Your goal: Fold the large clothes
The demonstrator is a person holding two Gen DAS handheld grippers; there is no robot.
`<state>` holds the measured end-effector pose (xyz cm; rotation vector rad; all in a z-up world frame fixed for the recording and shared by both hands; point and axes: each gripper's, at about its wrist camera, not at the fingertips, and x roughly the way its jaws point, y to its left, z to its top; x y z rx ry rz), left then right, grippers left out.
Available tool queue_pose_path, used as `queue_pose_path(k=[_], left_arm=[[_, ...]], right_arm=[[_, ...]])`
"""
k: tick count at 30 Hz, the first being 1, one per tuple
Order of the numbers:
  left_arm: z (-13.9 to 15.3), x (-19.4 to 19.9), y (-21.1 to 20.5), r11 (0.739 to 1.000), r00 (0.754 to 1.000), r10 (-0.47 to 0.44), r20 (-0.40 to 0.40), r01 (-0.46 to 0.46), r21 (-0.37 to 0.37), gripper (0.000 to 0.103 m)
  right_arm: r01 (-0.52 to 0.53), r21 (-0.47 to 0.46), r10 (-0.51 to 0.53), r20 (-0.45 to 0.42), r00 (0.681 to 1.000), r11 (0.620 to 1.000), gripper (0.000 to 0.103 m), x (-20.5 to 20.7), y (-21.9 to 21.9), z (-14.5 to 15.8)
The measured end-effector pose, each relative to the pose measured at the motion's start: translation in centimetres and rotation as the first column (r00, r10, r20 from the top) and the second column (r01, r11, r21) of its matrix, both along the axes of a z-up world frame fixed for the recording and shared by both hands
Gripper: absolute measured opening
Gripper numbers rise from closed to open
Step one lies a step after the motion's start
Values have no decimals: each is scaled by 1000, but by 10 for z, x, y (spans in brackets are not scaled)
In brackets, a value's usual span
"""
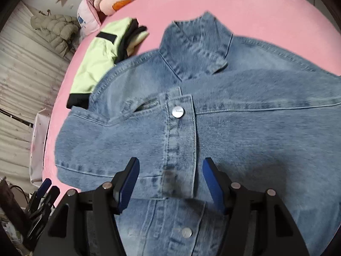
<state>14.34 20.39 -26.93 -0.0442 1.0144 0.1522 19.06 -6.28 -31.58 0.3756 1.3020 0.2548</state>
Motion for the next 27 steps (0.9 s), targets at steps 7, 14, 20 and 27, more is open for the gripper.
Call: queue_pose_path(k=[7, 14, 20, 27], left_arm=[[-39, 30, 28, 996, 997, 79, -10, -79, -46, 77], [-42, 57, 26, 995, 997, 64, 34, -61, -76, 77], [-42, 60, 23, 997, 998, 59, 27, -57, -53, 75], [-30, 58, 9, 999, 998, 41, 48, -40, -17, 73]], right_arm=[[51, 60, -48, -36, 998, 997, 64, 9, -6, -43], [-20, 143, 23, -17, 1000, 990, 49, 24, 13, -51], [-42, 196, 43, -4, 999, 980, 18, 32, 19, -47], [-63, -97, 90, 304, 948, 993, 17, 9, 21, 67]])
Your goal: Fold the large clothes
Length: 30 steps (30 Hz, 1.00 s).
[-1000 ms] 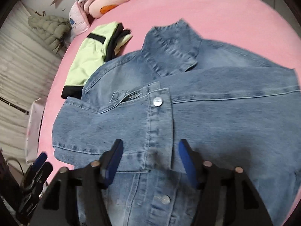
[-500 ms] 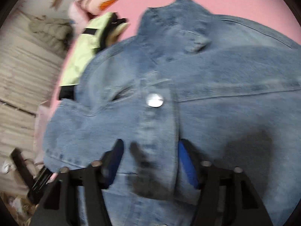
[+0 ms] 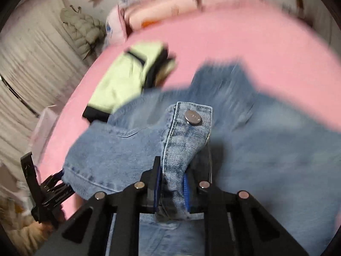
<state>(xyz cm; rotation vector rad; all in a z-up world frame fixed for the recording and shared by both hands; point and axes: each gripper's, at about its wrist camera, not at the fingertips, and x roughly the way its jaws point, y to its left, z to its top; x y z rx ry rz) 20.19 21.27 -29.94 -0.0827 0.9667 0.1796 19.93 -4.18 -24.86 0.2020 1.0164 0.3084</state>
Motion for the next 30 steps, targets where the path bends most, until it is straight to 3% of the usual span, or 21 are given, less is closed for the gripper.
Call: queue_pose_path(k=[3, 6, 10, 13, 15, 18, 21, 23, 26, 30], left_arm=[[-5, 4, -11, 999, 1000, -15, -26, 16, 29, 73], [-13, 8, -28, 996, 997, -64, -51, 67, 51, 73], [-29, 11, -45, 985, 991, -84, -107, 99, 141, 73], [-37, 12, -39, 981, 989, -44, -144, 70, 182, 73], [-40, 11, -29, 979, 986, -23, -165, 55, 194, 74], [-40, 5, -21, 974, 981, -45, -191, 85, 209, 75], [-34, -3, -19, 965, 976, -82, -200, 128, 227, 75], [-25, -8, -18, 963, 975, -102, -199, 146, 225, 75], [-10, -14, -18, 971, 978, -109, -178, 143, 191, 75], [-2, -19, -10, 990, 981, -104, -162, 118, 79, 75]], right_arm=[[81, -140, -67, 102, 993, 987, 17, -9, -18, 33], [152, -230, -136, 84, 987, 961, 18, -13, -42, 31], [183, -289, -222, -110, 969, 940, 21, -16, -63, -22], [161, -320, -263, -304, 916, 933, 30, -24, -67, -77], [178, -296, -274, -322, 906, 938, 34, -34, -75, -90], [240, -223, -301, -302, 904, 945, 42, -43, -88, -80], [304, -157, -338, -289, 896, 940, 42, -55, -105, -68], [322, -175, -360, -268, 894, 930, 42, -60, -113, -59], [300, -168, -335, -251, 908, 939, 42, -66, -112, -53], [275, -177, -314, -256, 914, 945, 42, -61, -107, -58]])
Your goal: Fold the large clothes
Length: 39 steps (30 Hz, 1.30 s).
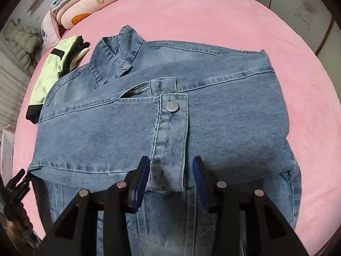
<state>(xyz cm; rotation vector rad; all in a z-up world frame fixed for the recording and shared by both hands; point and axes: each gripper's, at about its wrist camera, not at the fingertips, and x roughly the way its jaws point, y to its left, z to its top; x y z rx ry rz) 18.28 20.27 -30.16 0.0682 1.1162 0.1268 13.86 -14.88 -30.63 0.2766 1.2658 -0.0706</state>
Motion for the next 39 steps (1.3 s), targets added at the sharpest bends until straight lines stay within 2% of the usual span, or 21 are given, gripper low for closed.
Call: queue_pose_path(k=[4, 8, 11, 15, 20, 23, 30, 32, 35, 37, 39], left_arm=[[1, -8, 14, 994, 1000, 21, -18, -23, -109, 75], [9, -14, 22, 986, 999, 42, 21, -39, -160, 75], [7, 0, 21, 980, 997, 76, 27, -69, -187, 75], [-6, 21, 4, 981, 996, 85, 23, -79, -178, 75], [-31, 35, -22, 987, 997, 75, -13, -76, -143, 75], [-37, 37, -30, 990, 996, 90, 2, -89, -106, 75], [-44, 42, -30, 985, 987, 155, 49, -150, -85, 77], [-50, 42, -30, 985, 986, 161, 48, -157, -77, 78], [-52, 44, -30, 986, 987, 154, 39, -152, -65, 80], [-49, 46, -28, 988, 990, 140, 20, -138, -69, 80], [-41, 51, -22, 989, 993, 120, 8, -119, -87, 80]], right_arm=[[17, 56, -18, 20, 1000, 998, 42, 16, -9, -7], [-3, 79, -1, 56, 998, 997, 42, 48, -19, -16], [-16, 71, 13, 42, 999, 997, 42, 67, -21, -29], [-63, 48, 61, 43, 997, 997, 44, 81, -15, -43], [-116, 46, 113, 57, 992, 992, 22, 84, -10, -45], [-154, 14, 153, 87, 984, 988, 18, 83, -5, -37], [-157, -130, 189, 288, 939, 979, 18, 90, 10, 8], [-158, -160, 196, 266, 944, 975, 19, 95, 12, 0], [-184, -188, 210, 129, 969, 965, 23, 99, 13, -36], [-170, -170, 189, 103, 977, 971, 30, 95, 8, -36], [-136, -114, 149, 114, 982, 984, 40, 90, -3, -28]])
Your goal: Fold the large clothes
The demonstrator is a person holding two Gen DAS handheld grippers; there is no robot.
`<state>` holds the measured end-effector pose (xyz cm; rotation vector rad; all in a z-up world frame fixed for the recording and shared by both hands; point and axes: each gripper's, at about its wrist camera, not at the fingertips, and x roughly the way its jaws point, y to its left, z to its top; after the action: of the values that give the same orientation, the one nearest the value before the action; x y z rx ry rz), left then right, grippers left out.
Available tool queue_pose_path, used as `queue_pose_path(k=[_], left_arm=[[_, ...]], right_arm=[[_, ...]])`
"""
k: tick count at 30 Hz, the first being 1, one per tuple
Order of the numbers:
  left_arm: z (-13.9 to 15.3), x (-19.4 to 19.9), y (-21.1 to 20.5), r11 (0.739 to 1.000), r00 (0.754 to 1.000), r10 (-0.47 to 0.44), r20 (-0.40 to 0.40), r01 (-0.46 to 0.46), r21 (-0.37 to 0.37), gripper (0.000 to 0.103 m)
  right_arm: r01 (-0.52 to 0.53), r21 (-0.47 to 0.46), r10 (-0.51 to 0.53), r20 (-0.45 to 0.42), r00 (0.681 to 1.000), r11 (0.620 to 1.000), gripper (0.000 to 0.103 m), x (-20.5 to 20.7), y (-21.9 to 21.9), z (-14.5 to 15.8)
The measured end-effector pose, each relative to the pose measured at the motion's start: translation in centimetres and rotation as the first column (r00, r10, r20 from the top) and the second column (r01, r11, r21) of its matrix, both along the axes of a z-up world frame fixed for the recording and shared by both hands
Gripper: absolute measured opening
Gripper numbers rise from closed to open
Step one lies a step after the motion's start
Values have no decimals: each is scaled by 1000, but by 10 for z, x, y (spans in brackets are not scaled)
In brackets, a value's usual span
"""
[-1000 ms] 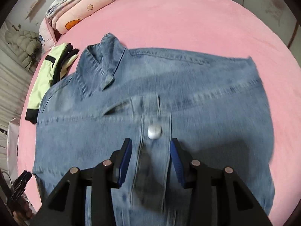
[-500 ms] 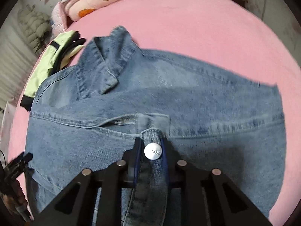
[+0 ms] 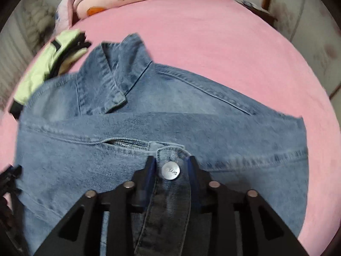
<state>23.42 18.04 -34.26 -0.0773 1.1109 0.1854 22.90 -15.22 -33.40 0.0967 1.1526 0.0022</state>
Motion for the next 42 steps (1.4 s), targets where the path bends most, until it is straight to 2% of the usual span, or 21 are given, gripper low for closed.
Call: queue_pose_path(k=[2, 4, 5, 7, 11, 14, 15, 16, 17, 18, 19, 21, 23, 25, 27, 32, 35, 37, 42], left_arm=[[8, 8, 8, 1000, 1000, -3, 24, 3, -20, 80], [12, 22, 19, 998, 999, -10, 34, 12, -57, 80], [11, 34, 25, 997, 1000, -14, 22, 16, -75, 80], [6, 55, 33, 994, 1000, -24, 2, 24, -104, 80], [-13, 95, 37, 989, 995, -93, -45, 87, -123, 80], [-19, 110, 34, 980, 988, -143, -63, 132, -152, 79], [-20, 112, 34, 976, 985, -160, -70, 147, -159, 74], [-20, 115, 33, 971, 982, -175, -65, 161, -176, 56], [-17, 115, 32, 961, 978, -198, -59, 182, -206, 52], [-14, 117, 31, 965, 979, -196, -56, 182, -190, 41], [-11, 116, 30, 967, 979, -197, -45, 186, -171, 24], [-4, 114, 31, 977, 985, -169, -21, 164, -138, 14], [0, 108, 37, 980, 992, -125, 13, 125, -152, 12], [0, 102, 38, 985, 994, -101, 46, 106, -134, 11], [-2, 93, 32, 991, 994, -84, 72, 90, -96, 11], [-11, 90, 26, 997, 995, -68, 74, 70, -33, 15], [-3, 93, 22, 995, 995, -82, 53, 79, 57, 34], [5, 93, 20, 993, 996, -89, 33, 86, 86, 58], [45, 63, -5, 987, 988, -140, 59, 134, 89, 71]], right_arm=[[46, 113, -48, 11, 999, 993, 46, -3, -21, 8], [99, 225, -100, -9, 995, 969, 48, 1, -43, 7], [110, 247, -107, -27, 994, 963, 48, 4, -49, 4], [125, 279, -110, -68, 992, 952, 48, 11, -55, -6], [64, 319, -45, -65, 997, 945, 50, 25, -46, -17], [0, 283, 22, -74, 997, 959, 48, 31, -30, -20], [-34, 248, 57, -85, 995, 968, 34, 34, -23, -21], [-78, 219, 102, -97, 990, 973, 28, 35, -17, -21], [-100, 205, 121, -97, 988, 974, 24, 34, -13, -18], [-127, 192, 147, -93, 985, 973, 22, 33, -9, -14], [-149, 163, 164, -83, 983, 975, 21, 32, -4, -9], [-169, 102, 174, -44, 984, 980, 20, 27, 4, 3], [-176, 30, 174, 44, 984, 984, 20, 23, 15, 23], [-158, 4, 156, 118, 981, 987, 20, 23, 20, 36], [-138, -18, 139, 152, 979, 990, 20, 32, 22, 37], [-115, -57, 118, 55, 991, 992, 24, 49, 25, -1], [-46, -68, 49, 31, 998, 997, 27, 47, 19, 3], [-9, -80, 12, 36, 999, 997, 27, 40, 16, 15], [9, -72, -2, 86, 996, 997, 27, -4, 20, 52]])
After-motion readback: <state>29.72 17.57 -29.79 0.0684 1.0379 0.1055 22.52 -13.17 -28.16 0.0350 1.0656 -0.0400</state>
